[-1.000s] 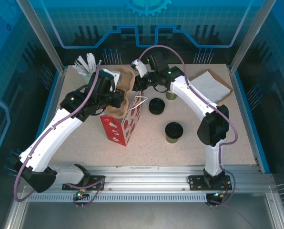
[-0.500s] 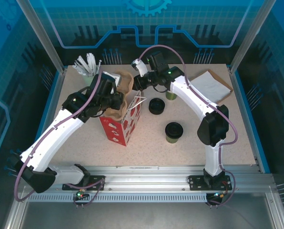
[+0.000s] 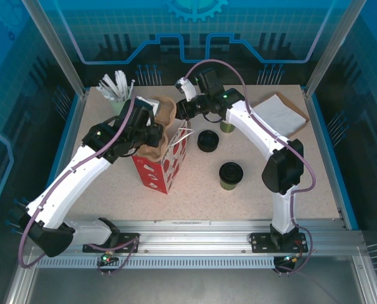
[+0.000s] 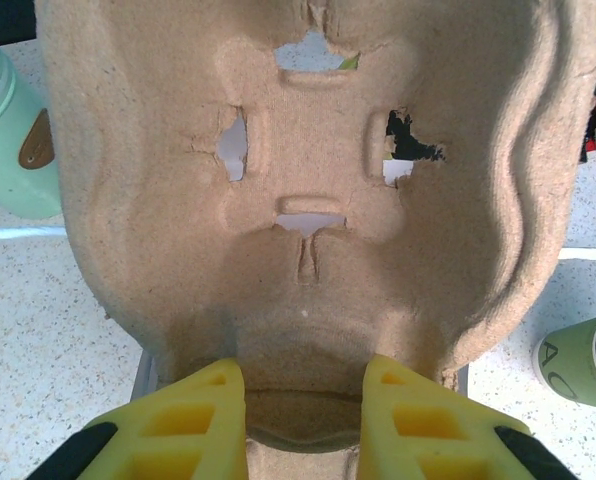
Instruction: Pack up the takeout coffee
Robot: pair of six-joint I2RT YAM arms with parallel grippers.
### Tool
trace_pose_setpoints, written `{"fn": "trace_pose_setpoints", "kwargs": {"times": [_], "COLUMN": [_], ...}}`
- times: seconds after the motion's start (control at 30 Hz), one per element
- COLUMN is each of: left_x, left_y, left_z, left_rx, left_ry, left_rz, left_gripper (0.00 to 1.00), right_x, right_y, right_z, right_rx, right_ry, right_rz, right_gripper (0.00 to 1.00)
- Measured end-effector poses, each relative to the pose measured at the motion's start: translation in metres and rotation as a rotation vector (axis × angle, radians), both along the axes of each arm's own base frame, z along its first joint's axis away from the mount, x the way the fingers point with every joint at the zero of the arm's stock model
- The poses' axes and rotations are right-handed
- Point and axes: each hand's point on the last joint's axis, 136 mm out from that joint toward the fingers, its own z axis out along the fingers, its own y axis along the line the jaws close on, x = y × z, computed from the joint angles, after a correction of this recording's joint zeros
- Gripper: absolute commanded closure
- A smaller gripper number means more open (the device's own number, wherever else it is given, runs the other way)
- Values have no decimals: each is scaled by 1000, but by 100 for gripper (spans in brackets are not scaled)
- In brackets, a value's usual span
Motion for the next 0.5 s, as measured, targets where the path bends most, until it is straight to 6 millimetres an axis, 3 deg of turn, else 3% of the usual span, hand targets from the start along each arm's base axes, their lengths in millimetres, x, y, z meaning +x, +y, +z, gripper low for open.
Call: {"fn": "trace_pose_setpoints", "kwargs": {"times": [0.5], "left_x": [-1], "left_y": [14], "left_z": [7], "left_rx": [-1], "left_ry": [-23], "left_rz": [39], "left_gripper": [75], "right_x": [0], "right_y": [0], "right_z": [-3], "right_rx": [-1], "right_ry": [2], "right_rz": [0], "right_gripper": [76]}}
